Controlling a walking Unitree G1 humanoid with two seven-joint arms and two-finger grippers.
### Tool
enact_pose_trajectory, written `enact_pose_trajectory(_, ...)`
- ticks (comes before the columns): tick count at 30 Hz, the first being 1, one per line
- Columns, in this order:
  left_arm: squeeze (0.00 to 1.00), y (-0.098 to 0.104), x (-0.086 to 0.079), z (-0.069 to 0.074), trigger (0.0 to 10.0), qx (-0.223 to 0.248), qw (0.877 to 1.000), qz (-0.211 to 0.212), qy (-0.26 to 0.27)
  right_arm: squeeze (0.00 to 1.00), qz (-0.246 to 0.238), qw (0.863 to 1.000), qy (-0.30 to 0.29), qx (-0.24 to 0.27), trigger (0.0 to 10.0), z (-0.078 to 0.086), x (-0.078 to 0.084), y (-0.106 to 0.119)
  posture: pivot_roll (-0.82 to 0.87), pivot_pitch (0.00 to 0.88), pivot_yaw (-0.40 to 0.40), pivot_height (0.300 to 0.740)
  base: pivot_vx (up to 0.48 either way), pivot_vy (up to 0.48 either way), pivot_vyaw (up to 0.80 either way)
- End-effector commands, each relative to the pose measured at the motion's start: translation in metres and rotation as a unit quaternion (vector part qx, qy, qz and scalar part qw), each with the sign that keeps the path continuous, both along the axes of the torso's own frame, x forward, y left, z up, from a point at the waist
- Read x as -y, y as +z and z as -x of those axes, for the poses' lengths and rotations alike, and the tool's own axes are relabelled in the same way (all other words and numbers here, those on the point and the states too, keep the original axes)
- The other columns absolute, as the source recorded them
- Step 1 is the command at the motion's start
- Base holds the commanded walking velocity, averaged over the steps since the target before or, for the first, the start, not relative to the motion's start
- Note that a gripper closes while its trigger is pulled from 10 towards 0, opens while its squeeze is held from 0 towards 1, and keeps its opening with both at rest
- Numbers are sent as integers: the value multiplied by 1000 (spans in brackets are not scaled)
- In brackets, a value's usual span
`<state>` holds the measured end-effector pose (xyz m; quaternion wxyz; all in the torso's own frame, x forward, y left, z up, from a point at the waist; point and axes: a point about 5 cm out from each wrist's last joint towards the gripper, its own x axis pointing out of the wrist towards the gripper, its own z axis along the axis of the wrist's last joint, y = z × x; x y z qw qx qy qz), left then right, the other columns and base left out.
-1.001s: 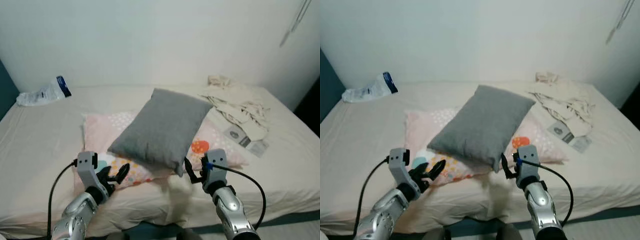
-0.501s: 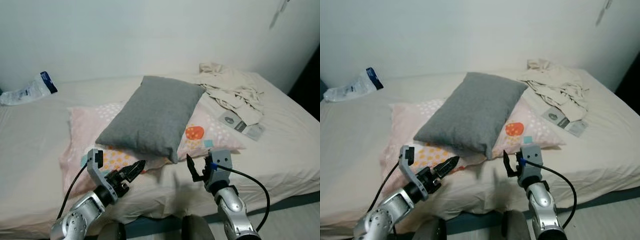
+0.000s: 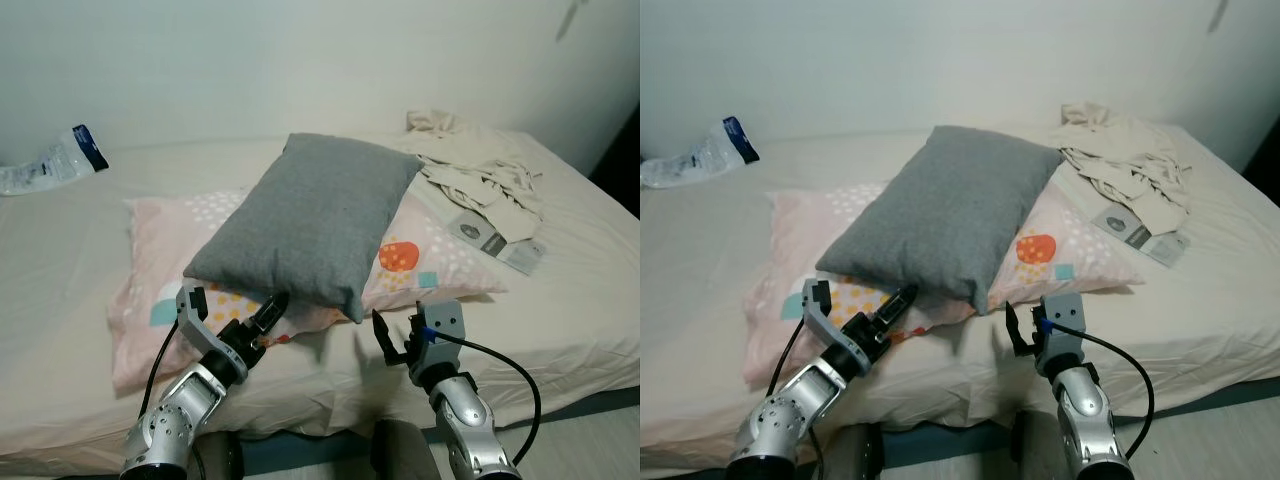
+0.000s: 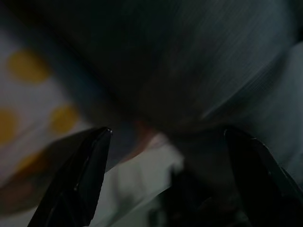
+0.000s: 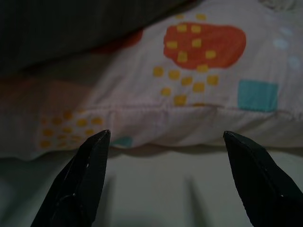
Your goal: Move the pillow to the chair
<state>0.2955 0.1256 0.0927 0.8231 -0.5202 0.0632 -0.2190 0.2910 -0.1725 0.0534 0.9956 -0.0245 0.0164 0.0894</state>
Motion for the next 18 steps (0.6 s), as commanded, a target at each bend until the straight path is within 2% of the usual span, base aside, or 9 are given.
enact_pose_trajectory(1, 0, 8, 2, -5, 10000, 7, 998, 58, 11, 0, -7, 1000, -1, -6, 10000, 2, 0, -2, 35, 95, -22, 575, 0, 0, 0)
enact_pose_trajectory(5, 0, 17, 6, -9, 10000, 21, 996, 90, 10, 0, -7, 1000, -2, -7, 10000, 3, 0, -2, 33, 94, -22, 575, 0, 0, 0)
enact_pose_trajectory(6, 1000, 20, 10, -13, 10000, 24, 995, 98, 5, 0, -6, 1000, -2, -7, 10000, 3, 0, -2, 32, 95, -22, 575, 0, 0, 0)
enact_pose_trajectory(9, 1000, 24, 20, -19, 10000, 32, 995, 99, -10, 0, -5, 1000, -2, -9, 10000, 3, 1, -2, 31, 96, -21, 575, 0, 0, 0)
enact_pose_trajectory(13, 1000, 26, 24, -24, 10000, 28, 995, 97, -12, 0, -5, 1000, -2, -11, 10000, 3, 1, -2, 33, 96, -19, 575, 0, 0, 0)
enact_pose_trajectory(14, 1000, 26, 26, -27, 10000, 26, 997, 73, -7, 0, -5, 1000, -3, -12, 10000, 3, 1, -2, 33, 97, -20, 575, 0, 0, 0)
enact_pose_trajectory(15, 1000, 26, 26, -27, 10000, 26, 997, 73, -7, 0, -5, 1000, -3, -12, 10000, 3, 1, -2, 33, 97, -20, 575, 0, 0, 0)
enact_pose_trajectory(18, 1000, 31, 34, -34, 10000, 33, 999, 7, 0, 0, -6, 1000, -3, -14, 10000, 3, 0, -3, 39, 99, -25, 575, 0, 0, 0)
